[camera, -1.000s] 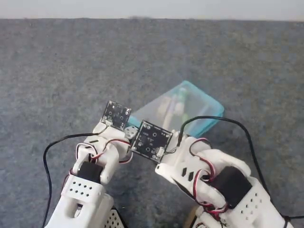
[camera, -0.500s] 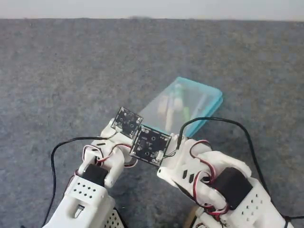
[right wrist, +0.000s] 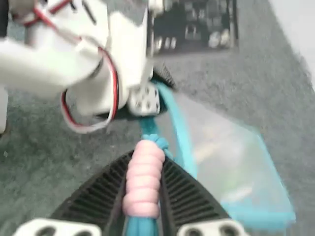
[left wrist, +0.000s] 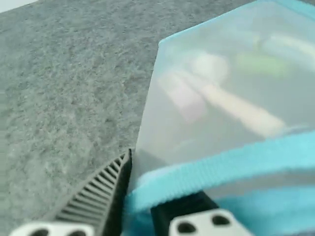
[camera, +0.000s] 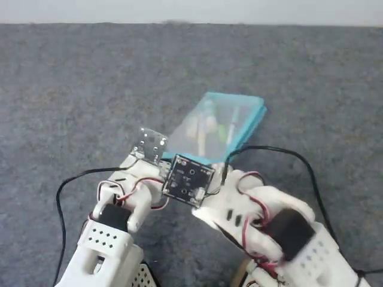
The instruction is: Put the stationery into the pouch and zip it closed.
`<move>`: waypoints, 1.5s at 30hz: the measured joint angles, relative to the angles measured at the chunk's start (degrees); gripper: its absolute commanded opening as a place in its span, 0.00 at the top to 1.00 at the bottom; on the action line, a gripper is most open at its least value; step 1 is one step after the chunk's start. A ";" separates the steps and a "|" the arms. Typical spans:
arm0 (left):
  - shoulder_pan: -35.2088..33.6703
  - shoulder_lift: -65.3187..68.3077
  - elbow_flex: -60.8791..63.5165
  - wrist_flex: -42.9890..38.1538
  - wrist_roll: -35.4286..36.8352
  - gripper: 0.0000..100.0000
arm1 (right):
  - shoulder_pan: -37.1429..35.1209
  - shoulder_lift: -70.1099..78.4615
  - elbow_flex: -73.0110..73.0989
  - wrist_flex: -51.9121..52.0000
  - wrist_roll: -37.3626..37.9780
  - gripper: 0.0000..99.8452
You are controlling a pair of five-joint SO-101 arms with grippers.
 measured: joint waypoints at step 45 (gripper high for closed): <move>-3.16 0.35 -1.23 1.32 0.00 0.99 | 7.21 1.23 13.01 0.53 10.29 0.59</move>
